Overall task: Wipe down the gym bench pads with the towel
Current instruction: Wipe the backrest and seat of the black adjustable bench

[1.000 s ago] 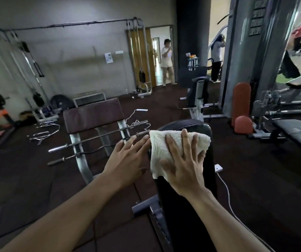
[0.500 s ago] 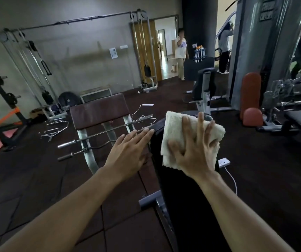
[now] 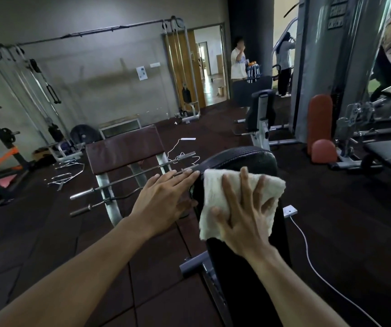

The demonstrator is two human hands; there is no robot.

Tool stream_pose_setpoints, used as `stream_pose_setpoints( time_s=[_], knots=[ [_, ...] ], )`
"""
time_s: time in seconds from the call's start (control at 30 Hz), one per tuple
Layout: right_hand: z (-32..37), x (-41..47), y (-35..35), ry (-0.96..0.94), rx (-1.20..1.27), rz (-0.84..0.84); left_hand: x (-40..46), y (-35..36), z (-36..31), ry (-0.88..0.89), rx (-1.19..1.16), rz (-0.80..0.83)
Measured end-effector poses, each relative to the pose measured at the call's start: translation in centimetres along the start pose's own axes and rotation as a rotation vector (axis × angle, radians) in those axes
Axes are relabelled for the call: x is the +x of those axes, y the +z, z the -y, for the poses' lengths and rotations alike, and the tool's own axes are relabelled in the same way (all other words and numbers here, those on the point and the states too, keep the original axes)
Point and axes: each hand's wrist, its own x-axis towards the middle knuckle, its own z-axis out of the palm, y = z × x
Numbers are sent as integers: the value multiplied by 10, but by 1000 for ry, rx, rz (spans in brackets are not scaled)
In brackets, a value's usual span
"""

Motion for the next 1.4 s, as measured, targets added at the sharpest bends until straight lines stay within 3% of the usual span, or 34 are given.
stream_pose_setpoints(
  time_s=[0.17, 0.37, 0.5, 0.67, 1.0, 1.23, 1.4],
  knots=[
    [-20, -4, 14, -44, -54, -7, 1, 1, 2, 10, -5, -4],
    [-25, 37, -18, 192, 3, -71, -2, 6, -2, 9, -51, -46],
    [0, -7, 15, 57, -27, -37, -2, 8, 0, 13, -53, -44],
    [-20, 20, -5, -2, -54, -55, -2, 8, -3, 0, -22, -42],
    [8, -7, 17, 243, 13, -31, -4, 10, -3, -3, 10, -32],
    [12, 5, 8, 213, 82, -66, -3, 8, -3, 2, -35, -19],
    [14, -25, 34, 78, -6, -45, -4, 8, -2, 0, -47, -11]
  ],
)
